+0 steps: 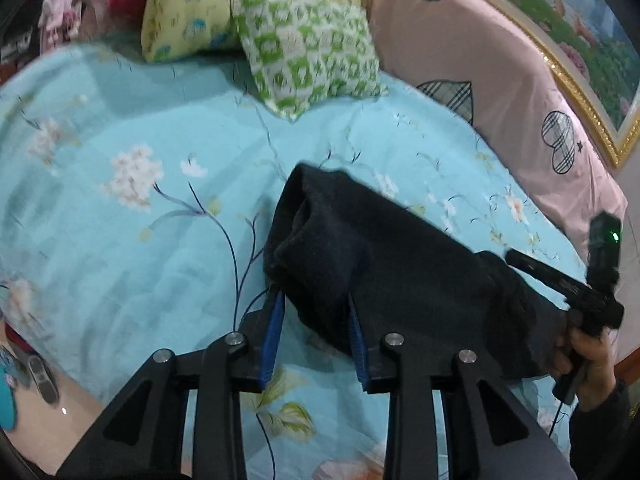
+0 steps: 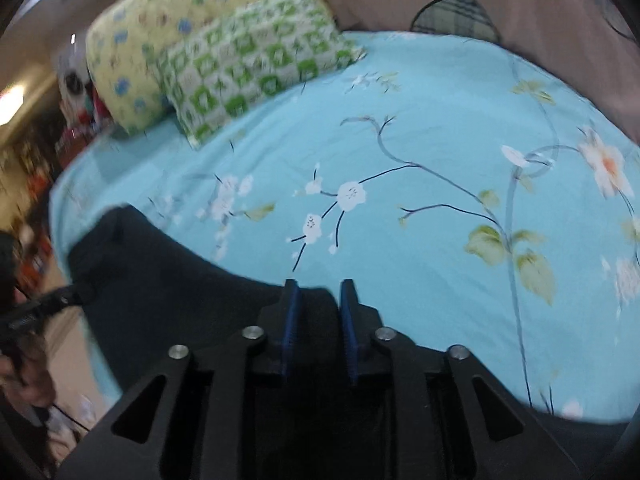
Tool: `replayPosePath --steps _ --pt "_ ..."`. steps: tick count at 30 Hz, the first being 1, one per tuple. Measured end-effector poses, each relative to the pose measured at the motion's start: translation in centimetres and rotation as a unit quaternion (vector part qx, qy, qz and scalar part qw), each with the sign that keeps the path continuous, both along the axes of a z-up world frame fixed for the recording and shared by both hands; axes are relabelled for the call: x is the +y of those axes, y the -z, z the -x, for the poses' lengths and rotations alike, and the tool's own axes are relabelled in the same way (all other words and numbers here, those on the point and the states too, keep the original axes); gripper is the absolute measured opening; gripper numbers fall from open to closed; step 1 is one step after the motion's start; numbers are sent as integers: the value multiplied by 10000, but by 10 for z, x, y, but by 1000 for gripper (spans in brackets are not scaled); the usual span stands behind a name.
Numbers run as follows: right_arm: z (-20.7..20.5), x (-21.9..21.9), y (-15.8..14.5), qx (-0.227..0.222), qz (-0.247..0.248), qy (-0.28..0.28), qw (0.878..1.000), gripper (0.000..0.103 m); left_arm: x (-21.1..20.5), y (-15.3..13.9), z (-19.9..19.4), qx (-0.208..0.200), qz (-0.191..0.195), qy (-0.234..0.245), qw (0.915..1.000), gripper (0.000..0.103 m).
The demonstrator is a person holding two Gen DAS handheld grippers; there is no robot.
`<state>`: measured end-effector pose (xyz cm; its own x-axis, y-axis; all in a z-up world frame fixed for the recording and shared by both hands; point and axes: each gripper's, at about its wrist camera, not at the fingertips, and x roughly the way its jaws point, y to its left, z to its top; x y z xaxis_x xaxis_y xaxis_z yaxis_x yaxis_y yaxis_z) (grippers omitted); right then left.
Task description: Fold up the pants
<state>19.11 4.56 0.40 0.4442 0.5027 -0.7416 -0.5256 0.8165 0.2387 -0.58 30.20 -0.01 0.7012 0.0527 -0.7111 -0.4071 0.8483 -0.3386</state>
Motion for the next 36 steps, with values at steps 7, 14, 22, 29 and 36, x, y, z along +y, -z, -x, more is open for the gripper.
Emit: replayPosePath --steps 7,14,22,29,36 --pt "56 -72 -24 -171 -631 461 9968 47 -32 -32 -7 -277 -125 412 9987 33" --pt "96 -131 -26 -101 -976 993 9902 47 -98 -38 -43 -251 -56 1301 9912 36" --pt "139 -207 -22 -130 -1222 1884 9744 47 -196 -34 -88 -63 -168 2508 9679 40" --pt "168 -279 -10 -68 -1339 2815 9502 47 -270 -34 -127 26 -297 3402 9399 41" --pt "176 -323 -3 -49 -1494 3323 9313 47 -333 -33 -162 147 -393 4078 9121 46"
